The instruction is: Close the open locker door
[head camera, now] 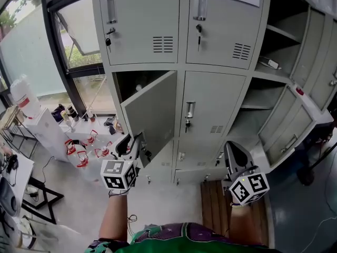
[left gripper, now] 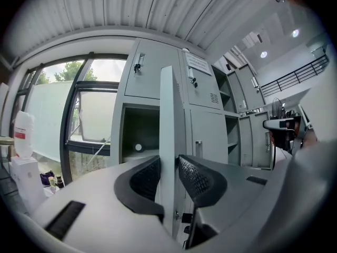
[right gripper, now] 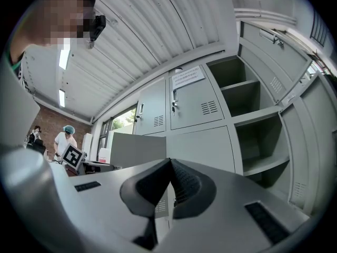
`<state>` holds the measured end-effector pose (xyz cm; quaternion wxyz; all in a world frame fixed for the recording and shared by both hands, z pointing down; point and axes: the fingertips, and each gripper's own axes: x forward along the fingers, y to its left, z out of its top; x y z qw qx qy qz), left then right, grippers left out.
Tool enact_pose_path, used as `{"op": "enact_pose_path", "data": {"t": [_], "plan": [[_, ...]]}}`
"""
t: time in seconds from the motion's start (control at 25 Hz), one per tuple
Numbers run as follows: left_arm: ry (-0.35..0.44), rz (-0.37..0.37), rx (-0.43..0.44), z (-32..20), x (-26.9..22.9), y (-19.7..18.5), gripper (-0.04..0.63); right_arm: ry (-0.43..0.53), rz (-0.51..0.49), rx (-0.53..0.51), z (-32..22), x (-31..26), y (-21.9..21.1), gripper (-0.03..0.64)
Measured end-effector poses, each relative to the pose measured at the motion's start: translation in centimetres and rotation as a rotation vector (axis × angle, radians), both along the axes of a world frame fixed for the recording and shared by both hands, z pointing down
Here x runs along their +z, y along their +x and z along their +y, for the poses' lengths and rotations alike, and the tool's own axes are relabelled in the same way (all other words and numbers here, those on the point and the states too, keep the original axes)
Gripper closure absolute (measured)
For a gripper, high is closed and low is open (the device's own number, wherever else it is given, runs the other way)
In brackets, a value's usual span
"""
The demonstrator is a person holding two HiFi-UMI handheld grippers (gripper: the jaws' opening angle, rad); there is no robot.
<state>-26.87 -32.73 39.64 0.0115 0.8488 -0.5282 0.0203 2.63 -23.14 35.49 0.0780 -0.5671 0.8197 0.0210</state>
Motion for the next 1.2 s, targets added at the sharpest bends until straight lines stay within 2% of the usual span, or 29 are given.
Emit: {"op": "enact_pose_path", "data": {"t": [0.28,0.6,0.96,1.2], "plan": [[-0.014,0.01,-0.017,-2.2,-0.1,-1.9,0.463,-0.002,0.025,0.01,-1.4,-0.7,-1.1,0.611],[-0.026,0.04,-0.108,-4.8,0.0,-4.9,0.462,-0.048,0.064,-0.019,-3.4,-0.5,-3.3,0.611],[-0.044,0.034,-0.224,-8.6,-0.3,-5.7,0.466,-0.012,0.026,-0.071,-7.8,-1.7,-1.6,0.611],[-0.052,0.052,-0.27,-11.7,-0.3,-6.4,0.469,0.008,0.022,-0.084,-10.5,-2.1,-0.2,0.611]]}}
